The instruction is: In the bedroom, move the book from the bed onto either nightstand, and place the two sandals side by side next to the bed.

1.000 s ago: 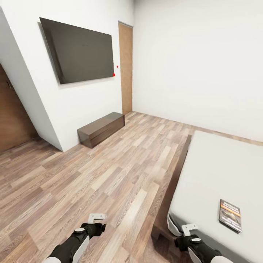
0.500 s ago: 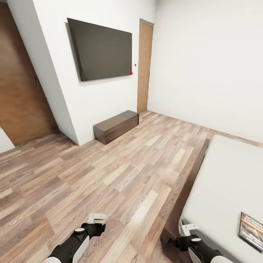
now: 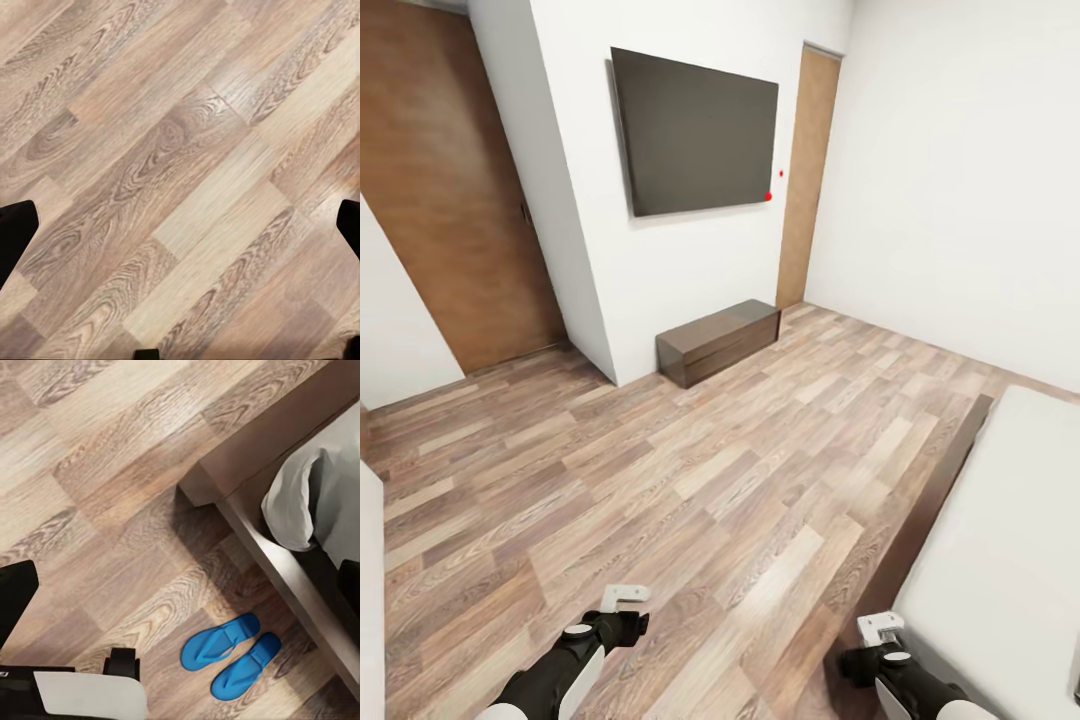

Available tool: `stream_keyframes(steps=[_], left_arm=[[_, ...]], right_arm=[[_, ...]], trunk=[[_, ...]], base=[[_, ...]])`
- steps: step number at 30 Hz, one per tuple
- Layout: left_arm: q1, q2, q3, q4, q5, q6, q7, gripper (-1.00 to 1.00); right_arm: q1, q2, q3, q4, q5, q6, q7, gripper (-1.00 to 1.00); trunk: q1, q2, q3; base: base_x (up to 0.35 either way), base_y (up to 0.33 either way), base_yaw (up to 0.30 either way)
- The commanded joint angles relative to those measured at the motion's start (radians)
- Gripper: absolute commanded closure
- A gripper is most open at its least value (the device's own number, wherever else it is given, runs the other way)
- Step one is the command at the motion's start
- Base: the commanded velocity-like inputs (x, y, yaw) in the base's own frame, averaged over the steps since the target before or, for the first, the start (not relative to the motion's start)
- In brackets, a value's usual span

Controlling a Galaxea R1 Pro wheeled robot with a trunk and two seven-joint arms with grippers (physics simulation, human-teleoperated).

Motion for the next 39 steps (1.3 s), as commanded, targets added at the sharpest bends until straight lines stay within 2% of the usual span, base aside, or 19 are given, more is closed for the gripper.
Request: stream_keyframes(steps=[1, 39], left_arm=[[-0.001, 0.001, -0.006, -0.001, 0.010, 0.005, 0.004, -1.00], [-0.001, 0.001, -0.006, -0.001, 0.010, 0.005, 0.005, -1.00]], right_arm=[[0.000, -0.001, 0.008, -0.003, 0.002, 0.007, -0.003, -1.00], [0.000, -0.001, 0.008, -0.002, 0.002, 0.007, -0.003, -1.00]], trunk=[[0.001, -0.002, -0.003], [0.001, -0.002, -0.027]], base=[[0.000, 0.000, 0.282], [0.005, 0.000, 0.268]])
